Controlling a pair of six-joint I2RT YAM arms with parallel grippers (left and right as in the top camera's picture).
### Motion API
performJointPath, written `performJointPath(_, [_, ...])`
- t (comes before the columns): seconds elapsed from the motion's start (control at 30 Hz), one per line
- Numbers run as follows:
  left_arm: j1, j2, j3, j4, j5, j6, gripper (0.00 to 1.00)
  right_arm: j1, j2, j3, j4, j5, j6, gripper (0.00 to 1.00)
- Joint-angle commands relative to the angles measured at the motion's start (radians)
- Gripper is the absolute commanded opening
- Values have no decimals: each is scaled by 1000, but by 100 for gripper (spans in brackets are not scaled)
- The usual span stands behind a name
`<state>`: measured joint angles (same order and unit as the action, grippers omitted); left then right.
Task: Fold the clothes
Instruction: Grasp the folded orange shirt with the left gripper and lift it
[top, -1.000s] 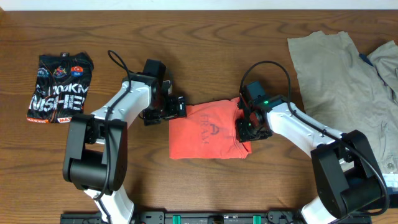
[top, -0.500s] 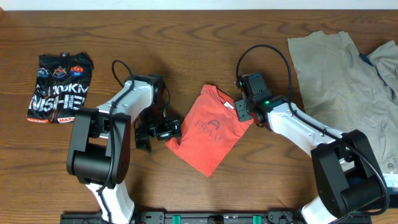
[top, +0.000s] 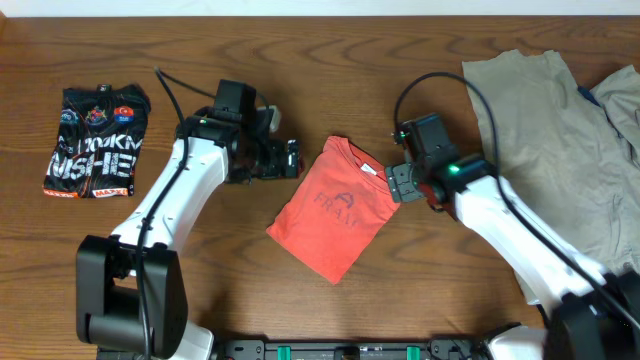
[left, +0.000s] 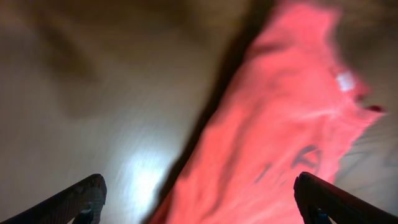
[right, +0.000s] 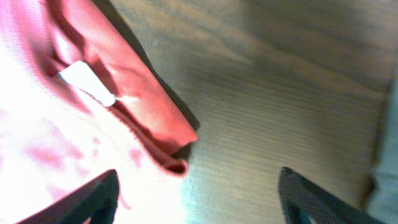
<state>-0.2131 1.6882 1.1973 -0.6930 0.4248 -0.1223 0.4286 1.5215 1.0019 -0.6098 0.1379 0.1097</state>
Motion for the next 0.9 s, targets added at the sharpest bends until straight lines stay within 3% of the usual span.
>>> performJointPath(0.0, [3, 53, 7, 42, 106, 106, 98, -3, -77, 19, -49, -34, 32, 84])
performJointPath(0.37, [2, 254, 7, 217, 315, 122, 98, -3, -127, 19, -226, -76, 49, 84])
performJointPath(0.6, [-35, 358, 2, 223, 359, 95, 100, -3, -127, 19, -233, -76, 55, 83])
performJointPath(0.77, [-82, 388, 2, 222, 372, 96, 62, -3, -127, 19, -234, -75, 54, 83])
performJointPath(0.87, [-89, 388, 2, 232, 371, 96, 33, -3, -127, 19, -235, -75, 54, 83])
